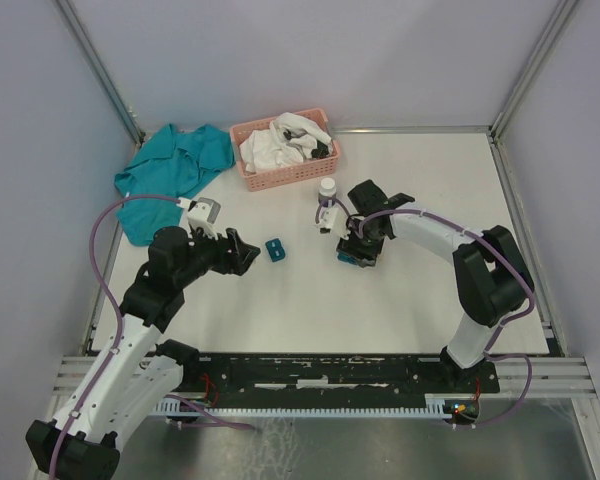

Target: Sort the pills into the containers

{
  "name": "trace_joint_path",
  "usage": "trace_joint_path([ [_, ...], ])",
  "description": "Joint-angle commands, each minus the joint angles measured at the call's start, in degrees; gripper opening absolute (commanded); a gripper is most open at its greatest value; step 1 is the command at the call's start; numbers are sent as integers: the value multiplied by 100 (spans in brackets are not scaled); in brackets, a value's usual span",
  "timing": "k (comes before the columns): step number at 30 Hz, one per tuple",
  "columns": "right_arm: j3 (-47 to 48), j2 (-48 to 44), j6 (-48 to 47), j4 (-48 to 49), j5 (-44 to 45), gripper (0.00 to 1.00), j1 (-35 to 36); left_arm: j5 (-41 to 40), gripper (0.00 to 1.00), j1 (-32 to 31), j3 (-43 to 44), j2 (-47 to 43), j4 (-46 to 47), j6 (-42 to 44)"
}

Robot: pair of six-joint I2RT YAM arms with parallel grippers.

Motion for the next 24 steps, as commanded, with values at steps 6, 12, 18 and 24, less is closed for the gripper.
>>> trace_joint_path([
  [6,164,-94,-59,-114,-204,1,7,145,81,40,-18,-62,288,130],
  [12,45,-151,-98,-20,-4,1,73,150,81,39,-17,-63,290,134],
  [18,30,-113,-56,141,265,1,31,150,81,41,-19,-67,288,134],
  [24,40,-131,-67,92,120,1,69,165,81,49,-23,-80,290,134],
])
